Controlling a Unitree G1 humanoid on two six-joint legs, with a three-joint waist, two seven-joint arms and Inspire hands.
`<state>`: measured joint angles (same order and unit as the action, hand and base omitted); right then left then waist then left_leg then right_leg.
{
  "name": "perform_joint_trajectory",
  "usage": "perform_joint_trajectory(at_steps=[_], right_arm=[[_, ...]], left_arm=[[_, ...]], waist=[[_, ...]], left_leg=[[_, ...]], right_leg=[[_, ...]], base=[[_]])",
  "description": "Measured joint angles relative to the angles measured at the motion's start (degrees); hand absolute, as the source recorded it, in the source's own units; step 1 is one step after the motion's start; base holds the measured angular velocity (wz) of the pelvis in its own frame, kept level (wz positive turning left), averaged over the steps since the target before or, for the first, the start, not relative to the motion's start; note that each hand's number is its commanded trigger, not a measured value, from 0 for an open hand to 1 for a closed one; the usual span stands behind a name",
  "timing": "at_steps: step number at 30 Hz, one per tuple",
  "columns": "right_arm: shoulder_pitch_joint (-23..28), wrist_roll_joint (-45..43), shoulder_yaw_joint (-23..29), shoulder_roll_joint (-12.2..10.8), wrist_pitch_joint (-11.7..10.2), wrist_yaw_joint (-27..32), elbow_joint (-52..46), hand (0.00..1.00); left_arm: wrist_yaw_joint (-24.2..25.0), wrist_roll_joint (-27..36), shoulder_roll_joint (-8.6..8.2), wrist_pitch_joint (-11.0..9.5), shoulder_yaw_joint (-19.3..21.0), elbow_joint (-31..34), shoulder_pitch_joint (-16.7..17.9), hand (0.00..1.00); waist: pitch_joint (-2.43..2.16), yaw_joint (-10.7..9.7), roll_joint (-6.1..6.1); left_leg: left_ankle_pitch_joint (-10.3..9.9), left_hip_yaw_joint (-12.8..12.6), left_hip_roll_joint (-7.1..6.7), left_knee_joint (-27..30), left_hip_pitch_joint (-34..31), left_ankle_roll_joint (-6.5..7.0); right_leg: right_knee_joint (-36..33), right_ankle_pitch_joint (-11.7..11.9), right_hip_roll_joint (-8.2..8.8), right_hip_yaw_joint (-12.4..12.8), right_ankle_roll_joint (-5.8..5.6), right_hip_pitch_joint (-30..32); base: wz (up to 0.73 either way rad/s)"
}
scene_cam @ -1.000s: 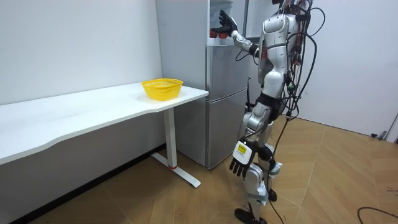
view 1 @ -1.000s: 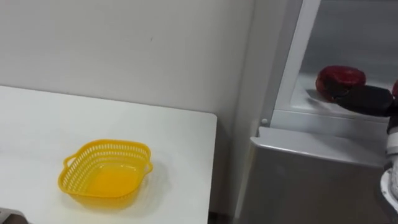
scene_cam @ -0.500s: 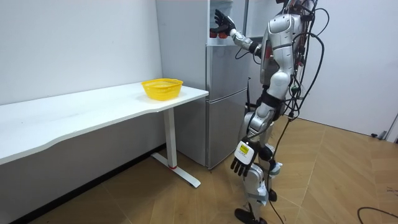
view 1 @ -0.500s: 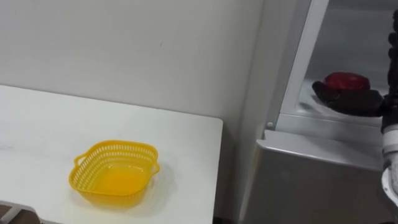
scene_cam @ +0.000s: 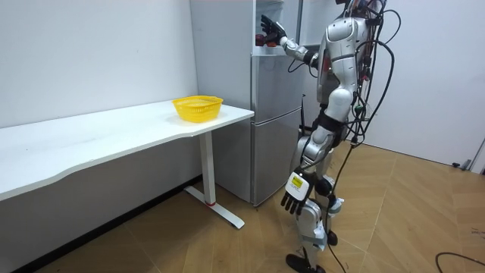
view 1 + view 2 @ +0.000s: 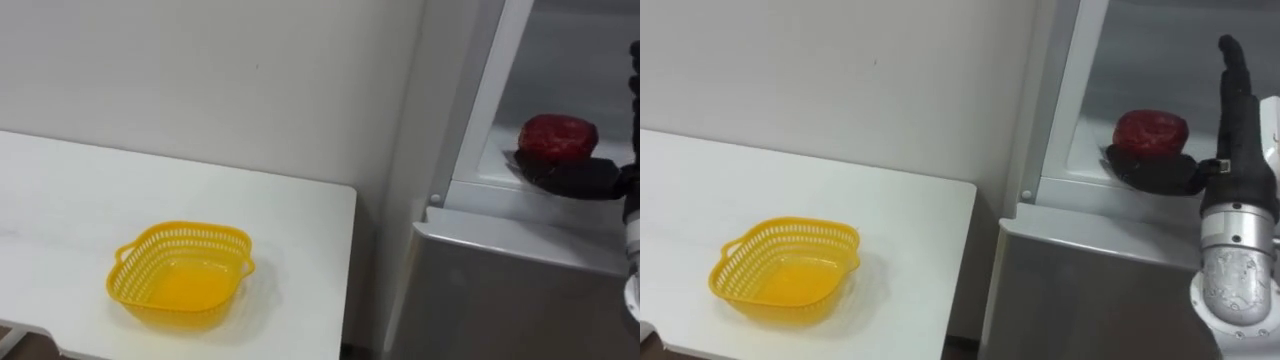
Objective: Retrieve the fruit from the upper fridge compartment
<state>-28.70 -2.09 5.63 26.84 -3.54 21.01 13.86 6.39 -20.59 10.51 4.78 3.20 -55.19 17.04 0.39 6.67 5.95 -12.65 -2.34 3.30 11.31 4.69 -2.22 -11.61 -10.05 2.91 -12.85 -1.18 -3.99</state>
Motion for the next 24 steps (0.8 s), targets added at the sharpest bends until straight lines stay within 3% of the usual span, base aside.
perform_joint_trajectory(at_steps=[16,24], right_arm=[[-0.01,-0.34,-0.43,0.22,1.19,-2.48,0.58,0.00],[-5.25,-0.44,-2.72,1.63,2.42,-7.59,2.75,0.00]], left_arm=[[0.10,-0.02,1.33,0.25,-0.01,-0.04,-0.34,0.00],[1.45,-0.27,1.67,0.31,-0.03,0.09,-0.78,0.00]], waist=[[0.24,0.02,0.80],[0.32,-0.33,0.68]], left_leg=[[0.00,-0.12,0.00,0.04,0.02,0.00],[0.00,-0.23,0.00,0.11,0.04,0.00]], right_leg=[[-0.08,0.00,0.00,0.29,0.00,-0.06],[-0.17,0.00,0.01,0.43,0.00,-0.17]], base=[[0.00],[0.00]])
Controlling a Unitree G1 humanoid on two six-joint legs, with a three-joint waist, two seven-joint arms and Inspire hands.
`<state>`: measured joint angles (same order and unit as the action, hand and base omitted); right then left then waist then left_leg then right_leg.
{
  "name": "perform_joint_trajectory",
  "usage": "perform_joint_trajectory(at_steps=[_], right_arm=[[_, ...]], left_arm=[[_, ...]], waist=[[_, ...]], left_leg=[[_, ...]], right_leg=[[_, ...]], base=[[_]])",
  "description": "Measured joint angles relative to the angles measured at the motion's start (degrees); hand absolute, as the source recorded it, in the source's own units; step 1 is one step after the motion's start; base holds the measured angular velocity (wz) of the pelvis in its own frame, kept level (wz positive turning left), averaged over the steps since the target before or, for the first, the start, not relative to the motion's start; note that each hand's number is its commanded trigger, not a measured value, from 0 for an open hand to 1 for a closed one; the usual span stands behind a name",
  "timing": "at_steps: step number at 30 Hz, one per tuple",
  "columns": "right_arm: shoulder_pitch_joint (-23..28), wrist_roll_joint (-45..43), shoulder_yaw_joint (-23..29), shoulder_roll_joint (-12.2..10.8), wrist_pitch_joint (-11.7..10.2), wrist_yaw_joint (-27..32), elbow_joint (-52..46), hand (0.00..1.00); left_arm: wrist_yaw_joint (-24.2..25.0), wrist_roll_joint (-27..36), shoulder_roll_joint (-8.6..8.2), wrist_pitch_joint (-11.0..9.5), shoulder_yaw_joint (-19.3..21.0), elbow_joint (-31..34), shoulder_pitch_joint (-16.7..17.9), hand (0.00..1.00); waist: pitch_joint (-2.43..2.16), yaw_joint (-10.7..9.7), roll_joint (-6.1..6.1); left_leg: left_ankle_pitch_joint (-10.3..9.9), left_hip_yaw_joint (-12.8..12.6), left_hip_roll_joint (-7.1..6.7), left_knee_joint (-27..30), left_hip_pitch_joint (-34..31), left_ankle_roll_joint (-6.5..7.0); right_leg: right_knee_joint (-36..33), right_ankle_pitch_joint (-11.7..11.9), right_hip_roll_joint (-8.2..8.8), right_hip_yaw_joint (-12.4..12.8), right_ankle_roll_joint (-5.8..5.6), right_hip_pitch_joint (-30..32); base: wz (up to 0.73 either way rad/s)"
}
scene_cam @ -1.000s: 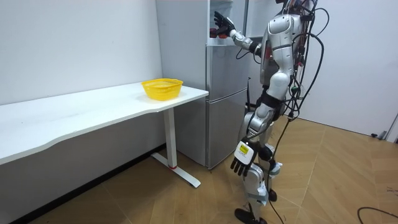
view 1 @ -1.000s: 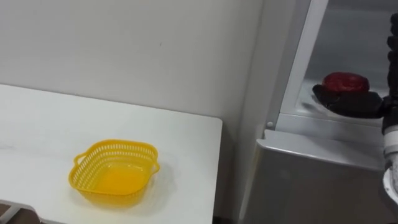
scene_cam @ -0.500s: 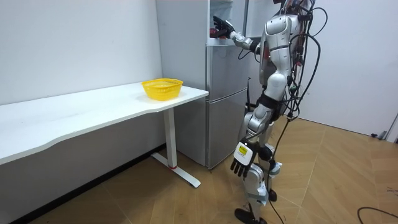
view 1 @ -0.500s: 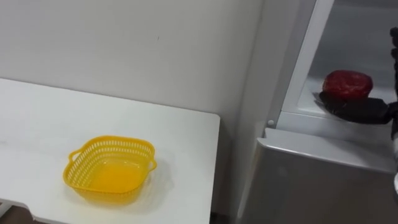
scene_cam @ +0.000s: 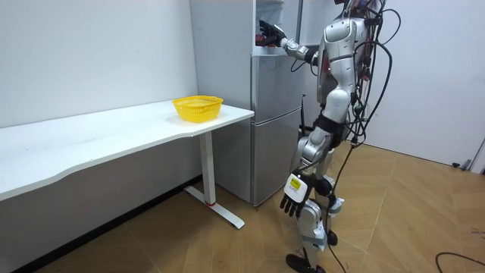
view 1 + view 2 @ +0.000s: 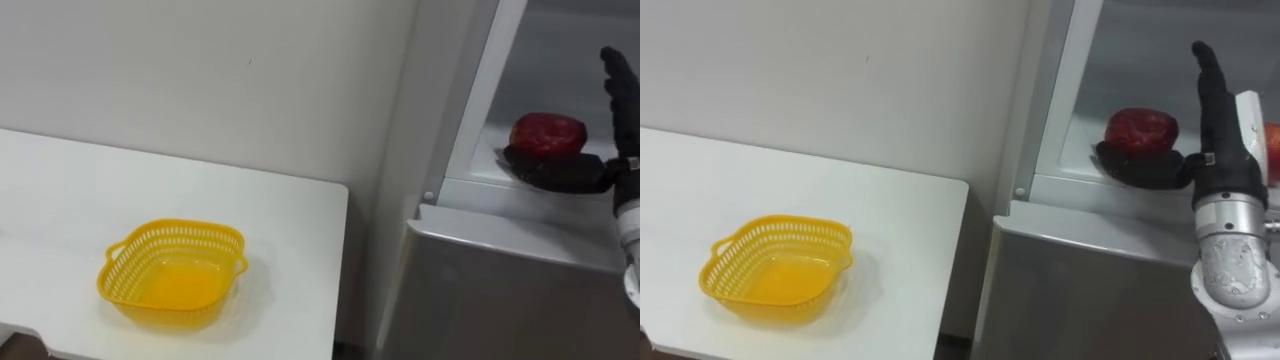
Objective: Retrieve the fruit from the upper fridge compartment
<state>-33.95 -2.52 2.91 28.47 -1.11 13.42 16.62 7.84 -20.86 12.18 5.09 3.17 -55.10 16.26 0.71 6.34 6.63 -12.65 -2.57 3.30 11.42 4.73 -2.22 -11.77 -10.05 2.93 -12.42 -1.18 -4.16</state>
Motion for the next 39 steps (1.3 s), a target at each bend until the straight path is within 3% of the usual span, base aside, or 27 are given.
perform_joint_trajectory(at_steps=[13,17,26,33,34,36,37,39], right_arm=[[-3.21,4.78,-1.73,1.93,0.29,-9.56,4.80,0.00],[-3.25,6.60,-1.70,2.57,1.57,-12.16,4.86,0.00],[-3.26,7.71,-1.68,3.65,2.61,-15.96,5.01,0.00],[-3.26,7.70,-1.67,3.92,4.37,-17.94,5.26,0.00],[-3.26,7.75,-1.67,3.94,4.57,-18.10,5.26,0.16],[-3.26,8.88,-1.68,4.47,4.96,-19.27,5.53,0.80],[-3.27,8.92,-1.68,4.68,4.96,-19.67,5.80,1.00],[-4.06,9.01,-1.65,5.04,5.09,-21.20,7.90,1.00]], left_arm=[[0.14,-0.04,0.07,0.03,0.08,0.03,-1.00,0.00],[0.09,-0.05,0.07,0.91,0.15,0.03,-1.05,0.00],[0.10,-0.01,0.08,2.06,0.16,0.06,-1.13,0.00],[0.10,0.02,0.07,3.31,0.14,0.05,-1.01,0.00],[0.10,0.02,0.07,3.43,0.14,0.04,-1.08,0.00],[0.03,0.02,0.06,3.86,0.13,0.02,-1.15,0.00],[-0.01,0.01,0.04,4.01,0.13,0.01,-1.14,0.00],[-0.44,-0.06,-0.01,4.55,0.13,-0.09,-1.17,0.00]], waist=[[-0.01,0.23,-0.04],[-0.41,0.26,0.05],[-0.79,0.29,0.56],[-0.46,0.22,0.96],[-0.45,0.22,1.03],[-0.49,0.20,1.19],[-0.48,0.21,1.18],[-0.52,0.26,1.23]], left_leg=[[0.00,0.15,0.01,0.21,-0.04,0.00],[0.00,0.16,0.02,0.13,0.00,0.00],[0.00,0.26,0.02,0.11,0.03,0.00],[0.00,0.32,0.02,0.00,0.88,0.00],[0.00,0.32,0.02,0.02,0.88,0.00],[0.00,0.32,0.02,0.02,0.85,0.00],[-0.01,0.32,0.02,0.04,0.85,0.00],[-0.01,0.35,0.02,0.11,0.86,-0.01]], right_leg=[[-0.06,0.00,0.03,-0.04,0.00,0.26],[-0.03,0.01,0.02,-0.07,0.02,0.20],[0.01,0.01,0.00,-0.16,0.02,-0.13],[0.09,0.01,0.00,-0.19,0.02,-0.97],[0.08,0.01,0.00,-0.19,0.02,-0.97],[0.08,0.01,0.00,-0.27,0.02,-1.01],[0.06,0.01,0.00,-0.33,0.02,-1.05],[0.00,0.01,0.00,-0.34,0.02,-1.06]], base=[[0.00],[0.00],[0.00],[0.00],[0.00],[0.00],[0.00],[0.00]])
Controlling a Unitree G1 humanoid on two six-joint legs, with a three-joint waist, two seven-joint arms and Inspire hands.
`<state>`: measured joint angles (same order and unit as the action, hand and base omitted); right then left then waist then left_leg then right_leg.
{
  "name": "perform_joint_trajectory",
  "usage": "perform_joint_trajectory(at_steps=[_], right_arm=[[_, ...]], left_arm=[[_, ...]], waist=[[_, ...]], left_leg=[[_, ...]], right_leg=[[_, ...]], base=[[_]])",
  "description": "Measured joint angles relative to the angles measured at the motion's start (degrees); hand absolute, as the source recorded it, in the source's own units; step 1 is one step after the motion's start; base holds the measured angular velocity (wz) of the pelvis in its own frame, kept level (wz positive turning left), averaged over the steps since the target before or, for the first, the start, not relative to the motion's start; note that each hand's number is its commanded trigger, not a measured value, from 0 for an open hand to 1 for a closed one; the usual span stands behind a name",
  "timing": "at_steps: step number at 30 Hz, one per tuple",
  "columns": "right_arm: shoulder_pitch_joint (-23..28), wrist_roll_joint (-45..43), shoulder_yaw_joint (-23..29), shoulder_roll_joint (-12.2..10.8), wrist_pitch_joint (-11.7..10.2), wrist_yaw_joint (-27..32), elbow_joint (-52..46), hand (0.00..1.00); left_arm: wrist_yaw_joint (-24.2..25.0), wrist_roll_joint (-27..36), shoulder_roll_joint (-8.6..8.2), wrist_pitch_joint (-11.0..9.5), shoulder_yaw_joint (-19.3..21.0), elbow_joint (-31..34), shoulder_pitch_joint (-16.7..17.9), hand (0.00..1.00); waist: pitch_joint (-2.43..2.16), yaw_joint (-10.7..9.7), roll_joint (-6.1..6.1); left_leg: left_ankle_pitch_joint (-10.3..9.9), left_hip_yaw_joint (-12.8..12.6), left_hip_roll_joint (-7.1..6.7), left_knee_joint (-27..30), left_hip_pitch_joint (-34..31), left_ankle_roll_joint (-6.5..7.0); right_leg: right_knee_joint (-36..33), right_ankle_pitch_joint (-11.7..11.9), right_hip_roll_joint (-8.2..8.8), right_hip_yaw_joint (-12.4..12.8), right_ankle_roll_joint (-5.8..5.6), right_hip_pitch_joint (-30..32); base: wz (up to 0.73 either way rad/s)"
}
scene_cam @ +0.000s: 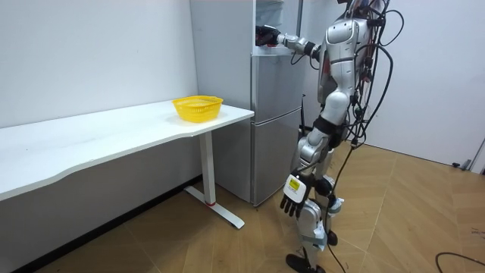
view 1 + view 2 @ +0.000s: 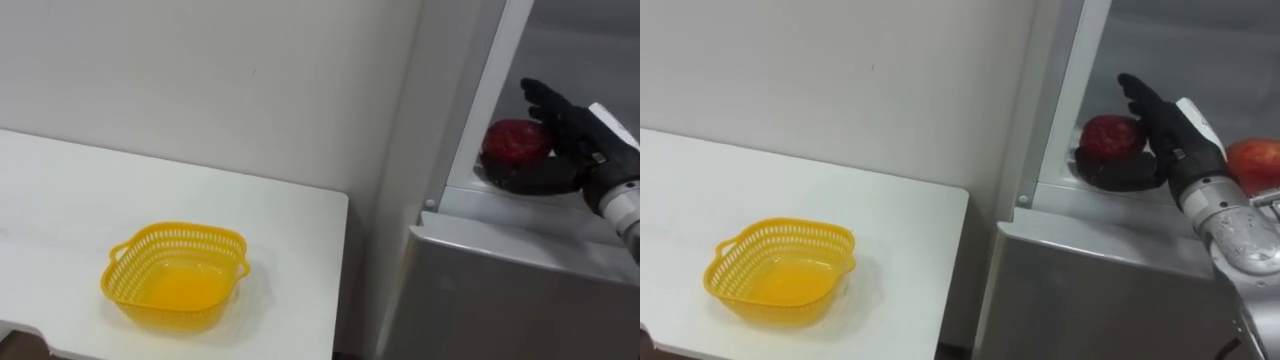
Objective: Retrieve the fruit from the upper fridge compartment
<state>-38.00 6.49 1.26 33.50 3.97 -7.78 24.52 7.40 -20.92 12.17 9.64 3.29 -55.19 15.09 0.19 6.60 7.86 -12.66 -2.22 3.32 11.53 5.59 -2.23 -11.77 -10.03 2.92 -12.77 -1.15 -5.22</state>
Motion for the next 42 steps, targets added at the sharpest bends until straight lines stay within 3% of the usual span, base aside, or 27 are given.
perform_joint_trajectory(at_steps=[4,11,14,21,25,30,35,40,42], right_arm=[[-3.00,0.08,0.14,0.01,1.12,-2.22,3.24,1.00],[-3.08,2.38,0.62,0.03,1.16,-3.96,3.40,1.00],[-3.08,2.44,0.48,0.03,1.18,-4.26,3.40,1.00],[-3.08,2.43,0.33,0.03,1.17,-4.47,3.40,1.00],[-3.08,2.45,-0.04,0.03,1.12,-4.39,3.38,1.00],[-3.08,3.80,-0.11,0.02,0.94,-2.97,3.38,1.00],[-3.01,3.99,-0.50,-0.13,1.09,-0.99,1.94,1.00],[2.57,1.84,0.18,-1.18,2.09,4.10,-7.68,1.00],[6.49,-0.43,0.81,-3.93,2.13,8.81,-14.32,1.00]], left_arm=[[-0.05,0.00,0.04,0.45,0.02,-0.18,-0.03,0.00],[0.02,0.03,0.05,0.80,-0.06,-0.16,-0.56,0.00],[-0.02,0.03,0.10,0.80,-0.05,-0.12,-0.66,0.00],[-0.02,0.04,0.32,0.82,-0.04,-0.12,-0.77,0.00],[-0.04,0.50,0.49,0.83,-0.09,-0.12,-0.97,0.00],[-0.44,1.95,0.92,0.77,-0.27,-0.17,-1.08,0.00],[-0.68,3.06,1.38,0.65,-1.38,-0.18,-1.11,0.00],[-2.26,3.19,1.42,-0.20,-1.30,-0.56,-1.00,0.00],[-3.05,3.21,1.31,-0.62,-1.38,-0.83,-1.04,0.00]], waist=[[0.35,-0.13,-0.55],[-0.10,-0.09,-0.97],[-0.06,-0.03,-1.16],[-0.41,0.28,-0.57],[-0.31,0.27,-0.41],[0.31,0.59,-0.21],[0.33,-0.02,-0.20],[0.25,-0.21,-0.52],[0.18,-0.24,-1.19]], left_leg=[[0.00,0.04,0.00,0.07,-0.02,0.00],[0.00,0.05,0.01,-0.13,0.40,0.00],[0.00,0.04,0.04,-0.49,1.08,0.00],[0.00,0.04,0.04,-0.55,1.18,0.00],[0.00,-0.01,0.05,-0.56,1.34,0.00],[0.00,-0.04,0.05,-0.62,1.59,0.00],[0.00,-0.03,0.05,-0.64,1.03,0.00],[-0.01,-0.26,0.05,-0.64,1.10,0.00],[0.00,-0.65,0.05,-0.46,1.10,0.00]], right_leg=[[0.02,0.03,-0.01,-0.04,0.04,-0.08],[0.08,0.03,-0.02,0.02,0.05,-0.29],[0.10,0.03,-0.04,0.03,0.04,-0.76],[0.15,0.03,-0.03,0.04,0.04,-0.80],[0.21,0.03,-0.05,0.13,0.04,-0.87],[0.20,0.03,-0.07,0.12,0.04,-0.92],[0.17,0.03,-0.06,-0.02,0.04,-0.71],[0.20,0.03,-0.10,0.22,0.04,-0.61],[0.20,0.04,-0.08,0.50,0.03,-0.42]], base=[[0.00],[0.00],[0.00],[0.00],[0.00],[0.00],[0.00],[-0.01],[-0.08]])
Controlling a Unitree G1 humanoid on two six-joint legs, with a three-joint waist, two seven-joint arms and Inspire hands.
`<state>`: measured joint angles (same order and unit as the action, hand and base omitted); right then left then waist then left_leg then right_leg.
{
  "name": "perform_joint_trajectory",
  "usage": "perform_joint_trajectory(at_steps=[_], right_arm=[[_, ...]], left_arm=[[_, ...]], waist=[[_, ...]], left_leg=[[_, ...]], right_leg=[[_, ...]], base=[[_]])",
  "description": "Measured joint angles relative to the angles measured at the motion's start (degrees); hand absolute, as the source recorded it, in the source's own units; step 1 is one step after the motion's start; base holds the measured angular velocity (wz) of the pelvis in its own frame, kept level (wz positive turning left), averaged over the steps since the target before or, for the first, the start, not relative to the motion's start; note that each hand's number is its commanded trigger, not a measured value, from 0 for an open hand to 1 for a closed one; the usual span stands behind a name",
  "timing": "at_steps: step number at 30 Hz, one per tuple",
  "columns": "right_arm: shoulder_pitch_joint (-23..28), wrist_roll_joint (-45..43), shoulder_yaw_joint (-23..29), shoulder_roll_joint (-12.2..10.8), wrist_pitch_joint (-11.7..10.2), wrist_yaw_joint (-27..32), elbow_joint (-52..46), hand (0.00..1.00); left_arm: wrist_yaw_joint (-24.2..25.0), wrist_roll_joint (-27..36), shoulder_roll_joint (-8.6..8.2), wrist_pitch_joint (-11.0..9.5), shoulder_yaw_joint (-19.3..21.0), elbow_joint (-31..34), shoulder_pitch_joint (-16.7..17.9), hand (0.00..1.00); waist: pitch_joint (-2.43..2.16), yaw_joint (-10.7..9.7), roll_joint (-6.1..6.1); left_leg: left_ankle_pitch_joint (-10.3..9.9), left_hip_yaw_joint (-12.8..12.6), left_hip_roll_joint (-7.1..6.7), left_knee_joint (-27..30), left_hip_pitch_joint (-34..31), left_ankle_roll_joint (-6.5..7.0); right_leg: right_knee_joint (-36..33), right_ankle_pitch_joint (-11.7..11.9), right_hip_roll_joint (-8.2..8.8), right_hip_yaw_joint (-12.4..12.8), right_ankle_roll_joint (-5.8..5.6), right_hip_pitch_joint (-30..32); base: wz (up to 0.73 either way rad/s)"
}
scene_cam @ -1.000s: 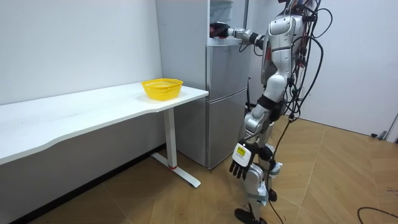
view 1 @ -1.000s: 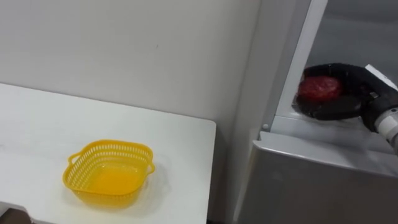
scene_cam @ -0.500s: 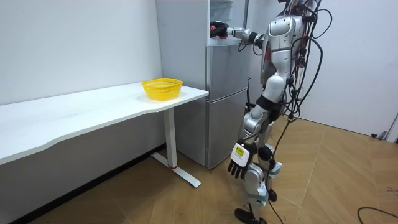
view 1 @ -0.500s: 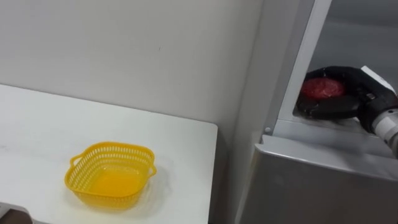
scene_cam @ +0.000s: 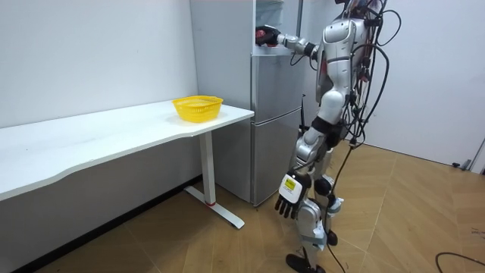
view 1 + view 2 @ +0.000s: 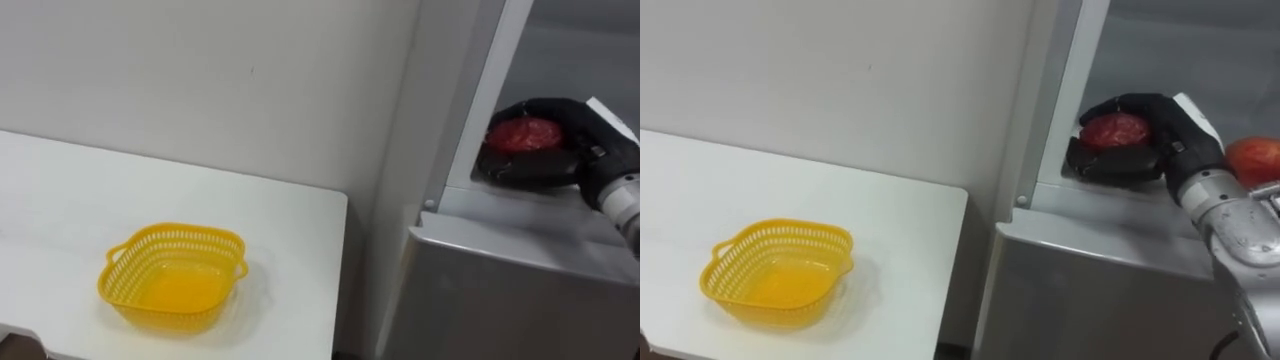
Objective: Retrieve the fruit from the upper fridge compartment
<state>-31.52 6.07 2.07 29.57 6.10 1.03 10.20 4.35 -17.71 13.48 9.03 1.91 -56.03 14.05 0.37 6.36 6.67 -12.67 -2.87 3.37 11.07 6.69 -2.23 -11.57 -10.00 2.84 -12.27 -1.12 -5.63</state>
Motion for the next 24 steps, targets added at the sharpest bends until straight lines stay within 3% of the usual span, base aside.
perform_joint_trajectory(at_steps=[2,5,9,14,17,20,24], right_arm=[[3.73,-0.99,1.18,-2.29,-0.01,2.88,-5.82,1.00],[10.42,-2.00,1.62,-5.68,-1.15,5.30,-15.93,1.00],[17.90,-2.70,-1.05,-11.41,-3.25,8.34,-23.98,1.00],[19.66,-4.05,-1.26,-13.31,-5.73,11.98,-27.63,1.00],[19.82,-4.39,-1.37,-15.52,-9.73,14.48,-33.24,1.00],[19.81,-6.33,-1.40,-15.81,-14.33,16.86,-36.95,1.00],[19.79,-14.34,-4.14,-16.16,-17.52,18.89,-39.90,1.00]], left_arm=[[-1.26,0.03,-0.33,-0.73,-0.53,-0.11,-0.03,0.00],[-3.09,-0.02,-1.41,-1.91,-1.34,-0.55,-0.06,0.00],[-4.46,0.01,-1.90,-4.21,-2.68,-1.93,-0.57,0.00],[-5.24,-0.15,-1.97,-6.94,-2.58,-3.17,-0.52,0.00],[-4.88,-0.44,-2.37,-7.46,-2.63,-4.97,-0.74,0.00],[-4.83,-0.43,-2.67,-7.95,-2.58,-6.84,-0.54,0.00],[-4.72,-0.46,-2.81,-8.32,-2.84,-8.53,-0.49,0.00]], waist=[[-0.34,-0.16,-0.79],[-0.57,-0.52,-3.00],[-0.39,-1.07,-5.25],[-0.38,-1.44,-5.09],[-0.29,-1.63,-5.26],[-0.36,-1.53,-5.83],[-0.55,-1.37,-5.86]], left_leg=[[0.00,-0.23,0.00,0.04,-0.05,0.00],[0.00,-0.37,-0.02,-0.13,0.20,0.00],[0.01,-1.13,0.04,-0.41,0.72,0.01],[0.00,-1.70,0.03,-0.67,0.36,0.01],[-0.03,-1.56,0.04,-0.63,-0.32,0.02],[-0.04,-1.40,0.06,-0.50,-0.28,0.01],[-0.03,-1.50,0.05,-0.39,-0.01,0.02]], right_leg=[[0.06,0.00,0.01,0.07,0.00,0.22],[0.10,0.00,-0.04,0.60,0.00,0.19],[0.09,0.00,-0.10,1.16,-0.01,0.06],[-0.03,-0.01,-0.06,1.38,-0.02,0.56],[-0.09,0.00,-0.06,1.17,-0.03,1.05],[-0.07,0.00,-0.07,1.07,-0.02,0.87],[-0.12,0.00,-0.06,1.10,-0.02,0.58]], base=[[-0.04],[-0.05],[-0.08],[-0.03],[0.03],[0.03],[0.00]])
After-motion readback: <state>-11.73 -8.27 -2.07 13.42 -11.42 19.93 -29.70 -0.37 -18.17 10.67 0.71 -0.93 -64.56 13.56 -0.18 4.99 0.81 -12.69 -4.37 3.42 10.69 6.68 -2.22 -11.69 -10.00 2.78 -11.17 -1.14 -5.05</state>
